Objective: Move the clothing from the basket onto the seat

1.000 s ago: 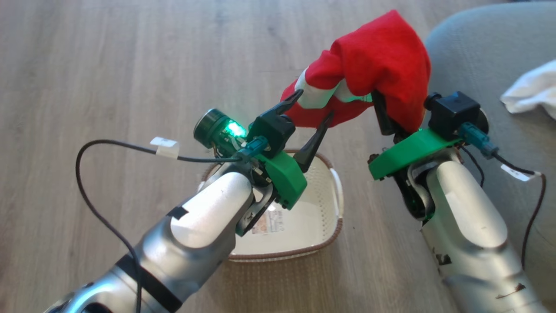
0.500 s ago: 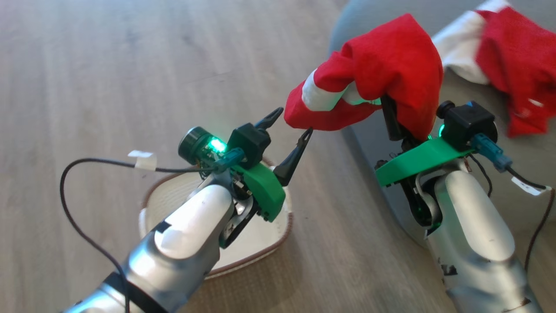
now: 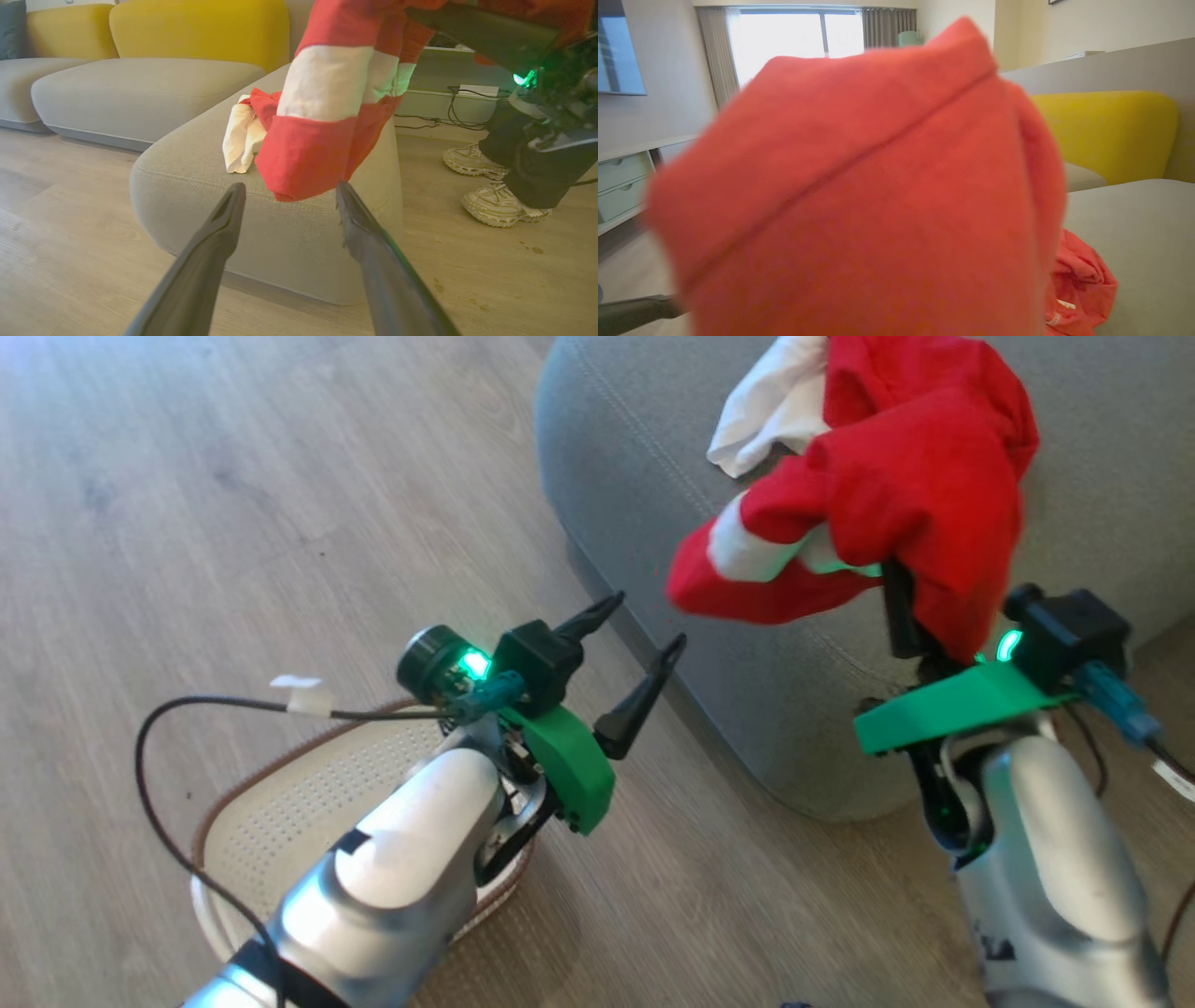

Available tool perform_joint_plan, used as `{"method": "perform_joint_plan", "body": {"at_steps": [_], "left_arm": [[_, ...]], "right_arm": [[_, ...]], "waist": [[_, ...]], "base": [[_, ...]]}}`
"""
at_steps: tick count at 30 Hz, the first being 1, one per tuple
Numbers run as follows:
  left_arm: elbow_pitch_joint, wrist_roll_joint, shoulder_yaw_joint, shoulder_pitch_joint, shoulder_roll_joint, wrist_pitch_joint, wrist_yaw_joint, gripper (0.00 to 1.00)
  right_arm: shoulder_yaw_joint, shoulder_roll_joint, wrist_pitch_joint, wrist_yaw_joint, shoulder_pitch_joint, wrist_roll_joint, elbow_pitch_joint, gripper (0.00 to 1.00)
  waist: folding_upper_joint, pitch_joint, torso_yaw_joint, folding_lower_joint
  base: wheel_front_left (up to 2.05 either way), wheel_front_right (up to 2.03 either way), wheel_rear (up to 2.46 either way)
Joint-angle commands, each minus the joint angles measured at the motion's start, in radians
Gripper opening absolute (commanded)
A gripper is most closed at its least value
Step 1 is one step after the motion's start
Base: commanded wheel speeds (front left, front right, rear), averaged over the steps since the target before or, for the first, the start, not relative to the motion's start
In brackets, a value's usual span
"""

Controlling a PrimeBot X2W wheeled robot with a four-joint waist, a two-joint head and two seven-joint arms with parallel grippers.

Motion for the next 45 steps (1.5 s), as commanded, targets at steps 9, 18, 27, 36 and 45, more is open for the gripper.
{"method": "perform_joint_plan", "body": {"at_steps": [9,18,27,36,45], "left_arm": [[0.005,0.043,0.023,-0.070,-0.019,-0.010,-0.037,1.00],[0.003,0.073,0.031,-0.077,0.023,-0.010,-0.041,1.00],[-0.058,0.094,0.009,-0.094,0.074,0.028,-0.041,1.00],[-0.152,0.108,-0.005,-0.122,0.125,0.086,-0.041,1.00],[-0.239,0.120,-0.010,-0.133,0.197,0.130,-0.036,1.00]], "right_arm": [[-0.068,0.014,-0.007,0.000,0.052,-0.050,-0.123,0.00],[-0.164,-0.009,-0.007,0.000,-0.117,-0.072,-0.074,0.00],[-0.268,-0.077,-0.007,0.000,-0.325,-0.102,0.025,0.00],[-0.432,-0.196,-0.007,0.000,-0.579,-0.140,0.222,0.00],[-0.653,-0.397,0.086,0.000,-0.812,-0.253,0.414,0.00]], "waist": [[-0.0001,0.060,-0.019,0.0000],[-0.0001,0.166,-0.019,0.0000],[-0.0001,0.281,0.024,0.0000],[-0.0001,0.409,0.101,0.0000],[-0.0001,0.539,0.217,0.0000]], "base": [[0.00,0.00,0.00],[0.00,0.00,0.00],[0.00,0.00,0.00],[0.00,0.00,0.00],[0.00,0.00,0.00]]}}
